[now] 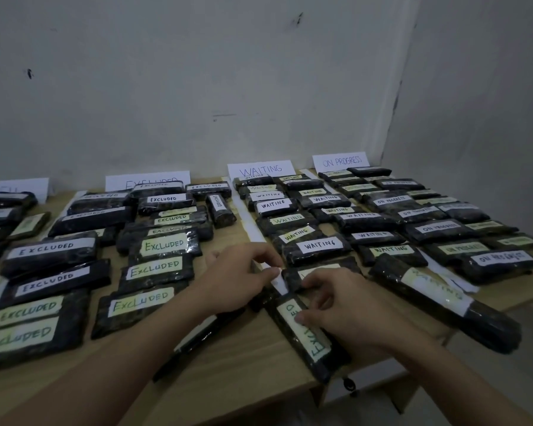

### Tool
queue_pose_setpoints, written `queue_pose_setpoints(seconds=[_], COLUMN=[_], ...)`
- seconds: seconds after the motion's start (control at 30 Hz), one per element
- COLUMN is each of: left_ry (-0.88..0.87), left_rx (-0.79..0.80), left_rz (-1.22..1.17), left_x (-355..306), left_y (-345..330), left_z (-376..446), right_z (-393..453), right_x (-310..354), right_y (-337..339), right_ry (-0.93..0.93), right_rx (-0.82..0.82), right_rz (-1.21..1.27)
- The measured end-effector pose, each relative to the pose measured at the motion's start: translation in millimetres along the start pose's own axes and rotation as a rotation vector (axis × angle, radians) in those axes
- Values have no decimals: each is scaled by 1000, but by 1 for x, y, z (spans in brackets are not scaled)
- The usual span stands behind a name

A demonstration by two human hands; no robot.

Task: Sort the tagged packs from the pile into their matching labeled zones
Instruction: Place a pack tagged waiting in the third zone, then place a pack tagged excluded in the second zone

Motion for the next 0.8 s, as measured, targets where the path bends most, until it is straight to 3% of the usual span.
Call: queue_pose_setpoints(seconds=[0.13, 0.3, 0.37, 0.5, 0.67, 0.73, 0.8], left_ry=[21, 142, 139, 130, 151, 163, 184], left_rx=[-47, -13, -12, -109, -117, -109, -108], left_rz=[-226, -596, -688, -829, -835, -826, -828], left_x=[5, 13, 8, 9, 20, 25, 30], left_y=[9, 11, 13, 24, 27, 26, 26], left_z=[-6, -14, -15, -14, -15, -18, -21], right_z=[-4, 5, 8, 11, 12, 11, 9], right_x=[-2, -2, 1, 7, 13, 16, 20], right_y=[1, 32, 30, 20, 24, 29, 36], right_ry=[-57, -100, -78, -60, 10, 47, 110], right_rx=[196, -77, -124, -137, -218, -291, -399], right_rz=[194, 970, 1090, 1130, 1027, 902, 626])
Point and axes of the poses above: each hand's wrist, its own z-axis towards the middle knuckle, its own y-axis out of the back of the hand, x = y × z, the point moved 10 cm from there along z, towards the middle knuckle, and after that the axes turned 6 degrees about -z, right-handed, at the moved point
